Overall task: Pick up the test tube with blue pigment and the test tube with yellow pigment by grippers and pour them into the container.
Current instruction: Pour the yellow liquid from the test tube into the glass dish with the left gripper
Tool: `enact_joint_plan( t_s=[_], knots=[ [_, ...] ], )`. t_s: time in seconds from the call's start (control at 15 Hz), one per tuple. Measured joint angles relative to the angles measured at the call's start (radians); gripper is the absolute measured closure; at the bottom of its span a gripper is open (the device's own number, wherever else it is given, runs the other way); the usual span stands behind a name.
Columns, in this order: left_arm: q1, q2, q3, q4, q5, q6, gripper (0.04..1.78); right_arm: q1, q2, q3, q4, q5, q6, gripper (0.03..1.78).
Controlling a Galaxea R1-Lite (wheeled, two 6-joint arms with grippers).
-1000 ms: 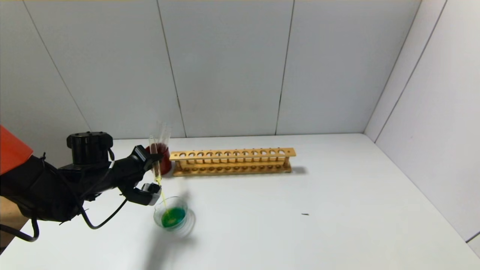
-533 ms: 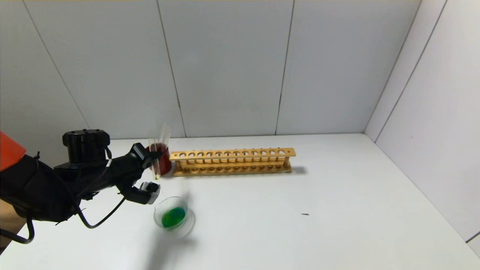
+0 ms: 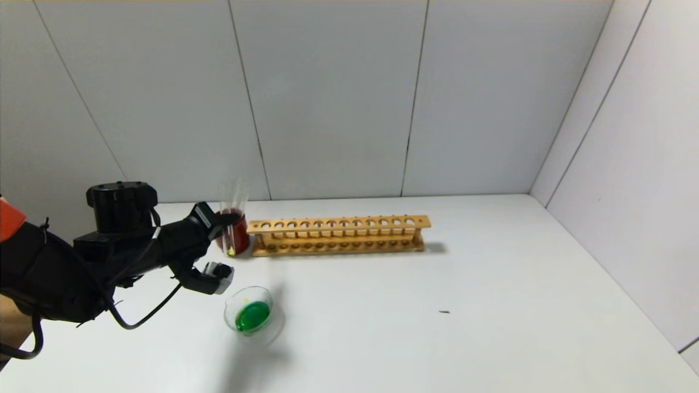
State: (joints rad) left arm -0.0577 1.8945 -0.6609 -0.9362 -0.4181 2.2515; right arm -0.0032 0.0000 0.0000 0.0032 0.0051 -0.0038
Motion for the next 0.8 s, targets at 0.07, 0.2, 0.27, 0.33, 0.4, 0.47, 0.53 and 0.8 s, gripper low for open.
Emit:
enact_joint_plan(
  t_s=[0.07,0.2,0.27,0.33,0.4,0.47,0.53,0.8],
  knots=[
    [-0.001,-0.008,-0.002,0.0,0.0,0.02,1.5,0.0,0.0,0.0,0.0,0.0,0.0,0.06],
    [-0.002,-0.026,-0.004,-0.001,-0.006,0.044,1.5,0.0,0.0,0.0,0.0,0.0,0.0,0.06],
    [-0.002,-0.034,-0.004,-0.001,-0.009,0.05,1.5,0.0,0.0,0.0,0.0,0.0,0.0,0.06],
    [-0.002,-0.041,-0.004,0.0,-0.013,0.056,1.5,0.0,0.0,0.0,0.0,0.0,0.0,0.06],
    [-0.002,-0.047,-0.002,0.0,-0.015,0.056,1.5,0.0,0.0,0.0,0.0,0.0,0.0,0.06],
    [-0.002,-0.051,0.002,0.0,-0.017,0.052,1.5,0.0,0.0,0.0,0.0,0.0,0.0,0.06],
    [-0.001,-0.054,0.003,-0.001,-0.016,0.046,1.5,0.0,0.0,0.0,0.0,0.0,0.0,0.06],
    [0.007,-0.075,0.023,0.0,0.013,-0.212,1.5,0.0,0.0,0.0,0.0,0.0,0.0,0.06]
  ],
)
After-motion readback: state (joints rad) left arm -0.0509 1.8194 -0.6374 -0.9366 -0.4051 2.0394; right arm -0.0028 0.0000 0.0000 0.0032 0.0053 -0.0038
